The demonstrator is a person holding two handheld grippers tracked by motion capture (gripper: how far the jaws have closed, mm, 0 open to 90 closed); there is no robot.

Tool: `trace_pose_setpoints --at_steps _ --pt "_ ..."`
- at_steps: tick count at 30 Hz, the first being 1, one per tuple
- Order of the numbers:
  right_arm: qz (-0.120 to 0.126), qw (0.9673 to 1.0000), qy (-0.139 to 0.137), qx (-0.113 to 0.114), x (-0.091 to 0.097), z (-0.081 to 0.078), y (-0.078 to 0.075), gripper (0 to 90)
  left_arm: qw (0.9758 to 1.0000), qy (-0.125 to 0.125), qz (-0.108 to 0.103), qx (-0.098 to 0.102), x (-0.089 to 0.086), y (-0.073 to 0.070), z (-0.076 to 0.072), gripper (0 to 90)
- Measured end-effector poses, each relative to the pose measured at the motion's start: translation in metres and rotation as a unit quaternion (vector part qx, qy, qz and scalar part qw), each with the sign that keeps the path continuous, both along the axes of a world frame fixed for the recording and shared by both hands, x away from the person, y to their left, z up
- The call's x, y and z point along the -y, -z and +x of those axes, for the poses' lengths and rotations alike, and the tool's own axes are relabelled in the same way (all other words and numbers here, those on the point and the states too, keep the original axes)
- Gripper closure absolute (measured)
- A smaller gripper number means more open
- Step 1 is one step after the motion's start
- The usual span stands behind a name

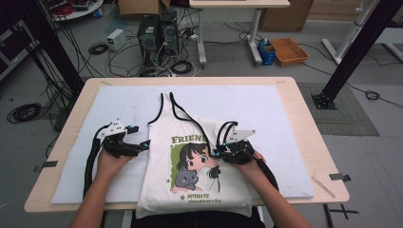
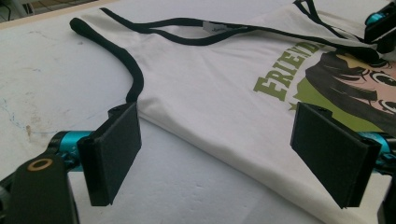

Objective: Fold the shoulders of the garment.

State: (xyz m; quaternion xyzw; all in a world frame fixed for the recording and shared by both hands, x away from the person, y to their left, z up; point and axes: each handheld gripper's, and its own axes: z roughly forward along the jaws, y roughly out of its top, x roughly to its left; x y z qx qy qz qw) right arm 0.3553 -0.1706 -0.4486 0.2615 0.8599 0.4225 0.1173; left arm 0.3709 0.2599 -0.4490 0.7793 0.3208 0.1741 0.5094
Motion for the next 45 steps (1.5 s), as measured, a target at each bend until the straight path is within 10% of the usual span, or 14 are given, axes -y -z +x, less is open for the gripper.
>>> trace_pose_setpoints --at_steps 9,21,32,45 --pt "0.087 0.9917 0.089 0.034 0.045 -0.001 -0.015 27.0 0.9998 -0.007 -0.015 -0.008 -0.003 0.0 0.002 16.3" --pt "0.117 0.9884 0.097 -0.007 0.064 0.007 0.001 22.1 0.9989 -0.034 -0.026 -0.019 -0.005 -0.007 0.01 16.3" --pt "0.118 0.9891 0.088 -0.003 0.064 0.006 0.001 21.7 0.9989 -0.037 -0.001 -0.028 0.021 -0.034 0.063 16.4" --pt "0.119 0.9883 0.095 -0.009 0.064 0.007 0.001 21.4 0.9957 -0.065 0.033 -0.057 0.042 -0.029 0.129 17.8"
